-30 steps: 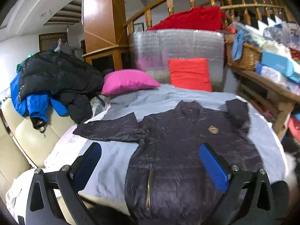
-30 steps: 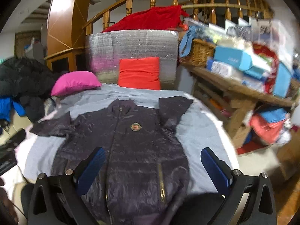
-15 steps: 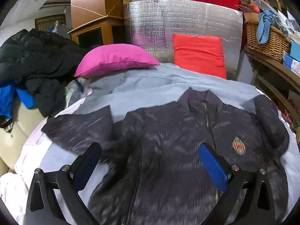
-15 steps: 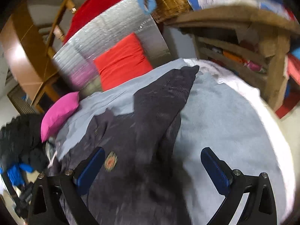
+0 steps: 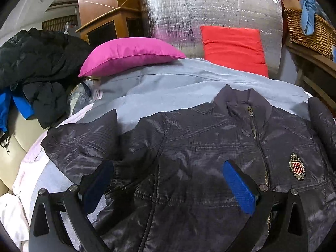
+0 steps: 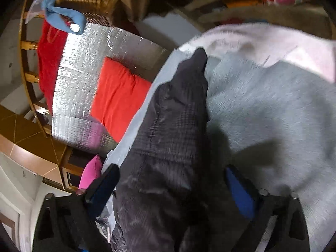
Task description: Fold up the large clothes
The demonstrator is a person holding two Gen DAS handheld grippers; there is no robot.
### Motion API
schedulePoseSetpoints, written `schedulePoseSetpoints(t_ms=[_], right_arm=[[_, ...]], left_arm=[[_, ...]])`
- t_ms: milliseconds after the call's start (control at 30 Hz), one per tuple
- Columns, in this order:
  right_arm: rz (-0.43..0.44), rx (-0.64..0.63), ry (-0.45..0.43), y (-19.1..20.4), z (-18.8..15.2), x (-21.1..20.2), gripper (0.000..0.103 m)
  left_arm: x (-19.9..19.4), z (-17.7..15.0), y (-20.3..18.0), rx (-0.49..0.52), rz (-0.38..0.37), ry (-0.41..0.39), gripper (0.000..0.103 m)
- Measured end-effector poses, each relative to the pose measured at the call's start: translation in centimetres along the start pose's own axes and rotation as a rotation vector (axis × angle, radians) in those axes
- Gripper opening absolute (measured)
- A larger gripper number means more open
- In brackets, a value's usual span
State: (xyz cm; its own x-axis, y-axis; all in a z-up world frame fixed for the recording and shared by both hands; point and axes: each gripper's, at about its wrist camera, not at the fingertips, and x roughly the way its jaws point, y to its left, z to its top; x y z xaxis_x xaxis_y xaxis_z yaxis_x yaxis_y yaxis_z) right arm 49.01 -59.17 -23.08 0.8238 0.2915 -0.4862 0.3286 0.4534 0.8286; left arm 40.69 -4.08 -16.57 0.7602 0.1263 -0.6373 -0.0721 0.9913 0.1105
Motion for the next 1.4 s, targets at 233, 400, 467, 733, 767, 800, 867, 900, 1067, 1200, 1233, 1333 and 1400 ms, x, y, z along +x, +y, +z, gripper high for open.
schedulePoseSetpoints(t_ms=[233,400,467,733,767,800,867,900,1067,1200,1233,1333,1400], right_arm=[[0.002,-0.087,-0.053,3.1,-1.6,0.1,0.021],[0.047,-0.283,-0.092,9.7,-5.9,-3.2,0.020],[0.064,-0.350,-0.069,12.3,-8.7,-3.8,0.020],[0.085,-0.450,0.068,15.8,-20.7,-2.8,0.020],[0.086,-0.454,0.079,15.7,-21.9,-2.7,0.020],[0.087,-0.457,0.086,15.6,-22.8,-2.6,0.020],[0.086,-0.455,0.102,15.1,-24.4,-2.3,0.020],[0.089,-0.444,0.115,14.4,-24.7,-2.4,0.020],[0.112,-0.389,0.184,11.7,-26.7,-2.6,0.020],[0.111,-0.339,0.270,9.2,-27.3,-2.7,0.022],[0.125,-0.302,0.285,8.6,-27.0,-2.8,0.023],[0.181,-0.202,0.302,7.3,-25.6,-4.3,0.030],[0.235,-0.127,0.294,6.4,-24.1,-5.9,0.083]], left_arm=[[-0.2,0.0,0.6,-0.013,0.001,0.003,0.103],[-0.7,0.2,2.6,-0.076,-0.008,0.014,0.103],[-0.8,0.1,3.2,-0.088,-0.005,0.021,0.103],[-1.8,-1.4,5.0,-0.104,-0.021,0.040,0.103],[-2.0,-1.6,5.0,-0.096,-0.026,0.037,0.103],[-2.2,-1.8,4.9,-0.087,-0.032,0.033,0.103],[-2.7,-2.1,4.7,-0.064,-0.050,0.025,0.103],[-2.9,-2.2,4.5,-0.051,-0.062,0.023,0.103],[-3.8,-2.2,2.8,0.002,-0.129,0.024,0.103],[-4.5,-1.9,0.4,0.043,-0.175,0.035,0.103],[-4.6,-1.7,-0.2,0.053,-0.185,0.042,0.103],[-5.1,-1.0,-2.6,0.096,-0.206,0.059,0.103],[-5.6,-0.2,-4.2,0.122,-0.216,0.060,0.103]])
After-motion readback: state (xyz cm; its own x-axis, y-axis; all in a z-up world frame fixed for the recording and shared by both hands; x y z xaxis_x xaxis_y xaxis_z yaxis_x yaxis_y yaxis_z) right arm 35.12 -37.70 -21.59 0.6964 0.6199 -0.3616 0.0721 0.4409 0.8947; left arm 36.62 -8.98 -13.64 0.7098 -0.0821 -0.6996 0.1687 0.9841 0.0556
